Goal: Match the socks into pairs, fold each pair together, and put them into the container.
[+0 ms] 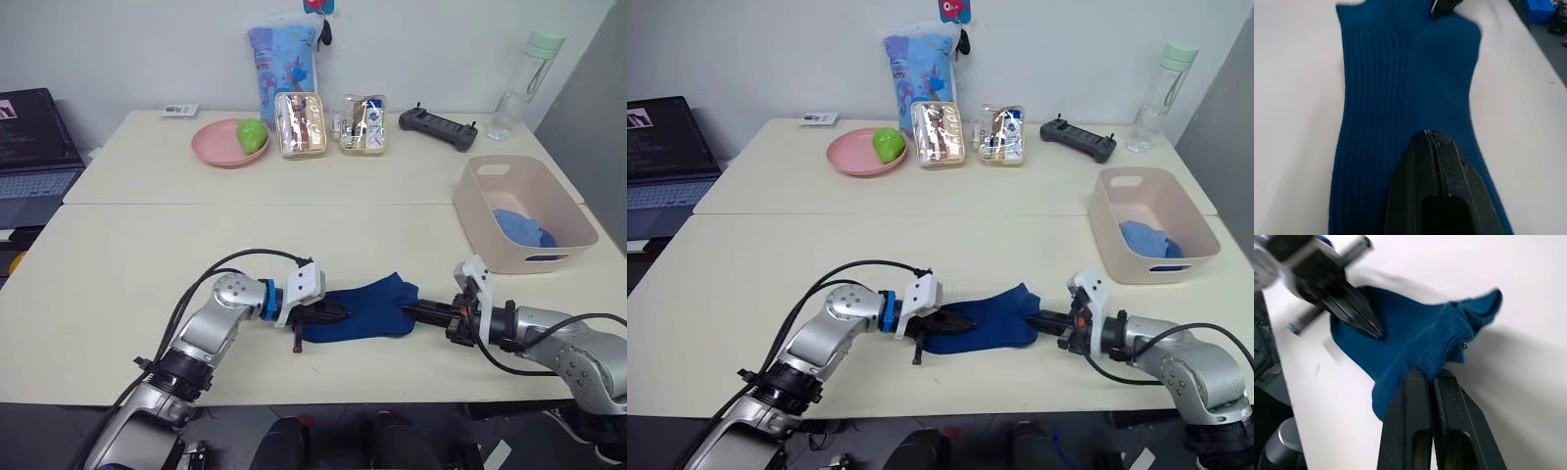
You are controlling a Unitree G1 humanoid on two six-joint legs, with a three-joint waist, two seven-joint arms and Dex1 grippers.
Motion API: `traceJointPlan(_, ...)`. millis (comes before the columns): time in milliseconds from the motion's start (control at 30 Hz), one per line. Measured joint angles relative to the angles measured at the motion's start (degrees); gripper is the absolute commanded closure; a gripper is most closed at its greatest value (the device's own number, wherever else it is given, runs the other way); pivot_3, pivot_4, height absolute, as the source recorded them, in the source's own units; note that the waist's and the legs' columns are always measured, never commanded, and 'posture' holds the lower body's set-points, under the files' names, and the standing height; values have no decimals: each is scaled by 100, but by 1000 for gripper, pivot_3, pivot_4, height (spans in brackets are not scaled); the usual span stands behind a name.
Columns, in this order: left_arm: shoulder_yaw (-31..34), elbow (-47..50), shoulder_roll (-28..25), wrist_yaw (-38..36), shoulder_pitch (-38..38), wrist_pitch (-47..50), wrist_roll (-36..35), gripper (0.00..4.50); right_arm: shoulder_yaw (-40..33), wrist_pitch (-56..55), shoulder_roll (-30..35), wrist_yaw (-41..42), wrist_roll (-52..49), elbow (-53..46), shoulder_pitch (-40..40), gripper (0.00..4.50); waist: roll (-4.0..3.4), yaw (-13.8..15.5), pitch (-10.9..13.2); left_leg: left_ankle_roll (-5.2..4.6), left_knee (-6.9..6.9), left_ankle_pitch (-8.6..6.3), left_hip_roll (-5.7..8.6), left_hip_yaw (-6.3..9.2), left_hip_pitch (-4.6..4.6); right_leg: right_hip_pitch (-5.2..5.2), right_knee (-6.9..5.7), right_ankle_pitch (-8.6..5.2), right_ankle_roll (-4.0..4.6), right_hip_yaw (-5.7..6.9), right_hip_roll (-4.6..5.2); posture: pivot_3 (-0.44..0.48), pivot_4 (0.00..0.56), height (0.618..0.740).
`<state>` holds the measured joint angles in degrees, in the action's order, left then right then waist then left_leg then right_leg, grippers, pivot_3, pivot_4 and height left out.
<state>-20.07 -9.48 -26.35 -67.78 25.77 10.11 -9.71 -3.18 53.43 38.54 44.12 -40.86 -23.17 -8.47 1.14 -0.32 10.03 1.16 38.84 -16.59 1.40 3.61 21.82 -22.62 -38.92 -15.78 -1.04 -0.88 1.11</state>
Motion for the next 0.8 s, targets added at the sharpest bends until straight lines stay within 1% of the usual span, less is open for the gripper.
traceJointPlan(133, -43, -164, 163, 89, 108, -65, 115, 4500, 14, 157, -43, 51, -219, -155, -185, 4471, 0, 10, 0, 0, 0, 0, 1, 1, 1, 0, 1, 0, 0, 0, 0, 0, 150, 740)
traceJointPlan(233, -48, -158, 287, 95, 76, 30, 109, 4500, 111, 291, -218, -55, -350, -242, -320, 4471, 0, 7, 0, 0, 0, 0, 0, 3, 1, 0, 1, 0, 0, 1, 1, 0, 150, 740)
traceJointPlan(433, -50, -32, 240, 85, 18, 111, 176, 4500, 410, 469, -639, -310, -544, -317, -626, 4471, -1, 1, -1, 0, 0, 0, 0, 4, 0, 0, 0, 0, 0, 1, 1, 0, 150, 740)
traceJointPlan(600, 12, 118, 148, 78, -90, 243, 123, 4500, 957, 362, -871, -301, -336, -158, -779, 4471, -1, -12, -1, 0, 0, 0, 0, 4, -2, 0, 0, 0, 0, 1, 1, 0, 150, 740)
traceJointPlan(667, 80, 280, -4, 56, -192, 403, 18, 4500, 1258, 189, -939, -236, -98, 51, -884, 4471, -1, -40, -1, 0, -1, 0, -2, 5, -4, -1, -1, 0, 0, 3, 0, 0, 150, 740)
traceJointPlan(733, 288, 631, -461, -95, -425, 722, -214, 4500, 1687, -32, -981, -94, 212, 355, -973, 4471, 0, -118, 0, 0, -8, 0, -6, 9, -3, -5, -3, -1, 2, 7, -1, 0, 150, 740)
traceJointPlan(800, 538, 898, -879, -185, -584, 1009, -387, 4500, 1876, -173, -1038, -15, 397, 584, -1000, 4471, -3, -145, 1, 0, -9, 0, -7, 11, -2, -9, -6, -2, 4, 8, -1, 0, 150, 740)
